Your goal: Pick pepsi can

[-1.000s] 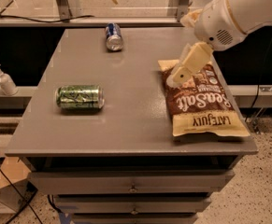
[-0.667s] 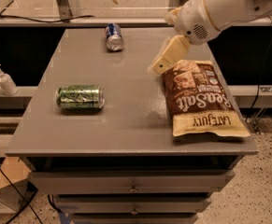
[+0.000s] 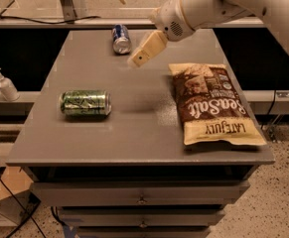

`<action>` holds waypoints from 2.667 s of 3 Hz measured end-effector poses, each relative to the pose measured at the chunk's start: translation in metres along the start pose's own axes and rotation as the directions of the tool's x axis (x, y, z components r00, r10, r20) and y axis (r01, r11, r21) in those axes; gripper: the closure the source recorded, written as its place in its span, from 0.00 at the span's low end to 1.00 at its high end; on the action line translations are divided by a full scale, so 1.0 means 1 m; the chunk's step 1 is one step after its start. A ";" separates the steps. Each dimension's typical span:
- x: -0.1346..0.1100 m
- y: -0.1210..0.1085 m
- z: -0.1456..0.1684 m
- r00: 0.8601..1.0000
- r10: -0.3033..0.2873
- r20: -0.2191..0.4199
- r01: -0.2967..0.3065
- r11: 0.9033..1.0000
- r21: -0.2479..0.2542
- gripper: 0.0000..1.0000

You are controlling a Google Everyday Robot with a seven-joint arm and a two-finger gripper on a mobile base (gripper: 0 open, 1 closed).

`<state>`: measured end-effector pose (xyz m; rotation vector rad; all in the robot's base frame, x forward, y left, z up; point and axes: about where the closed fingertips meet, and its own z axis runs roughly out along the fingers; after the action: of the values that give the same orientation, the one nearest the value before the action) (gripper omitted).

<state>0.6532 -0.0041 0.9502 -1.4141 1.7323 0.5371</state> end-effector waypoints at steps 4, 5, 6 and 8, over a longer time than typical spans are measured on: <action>-0.017 -0.034 0.060 0.994 0.088 0.064 -0.097 0.983 0.155 0.00; -0.014 -0.065 0.083 0.991 0.111 0.068 -0.125 0.963 0.241 0.00; -0.003 -0.096 0.104 0.986 0.147 0.076 -0.164 0.939 0.303 0.00; 0.022 -0.134 0.143 0.950 0.244 0.193 -0.299 0.889 0.348 0.00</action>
Offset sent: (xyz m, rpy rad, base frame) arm 0.0213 0.0261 -0.0045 0.0572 -0.0004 0.0045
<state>0.8252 0.0530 0.8728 -0.8496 1.8103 0.4162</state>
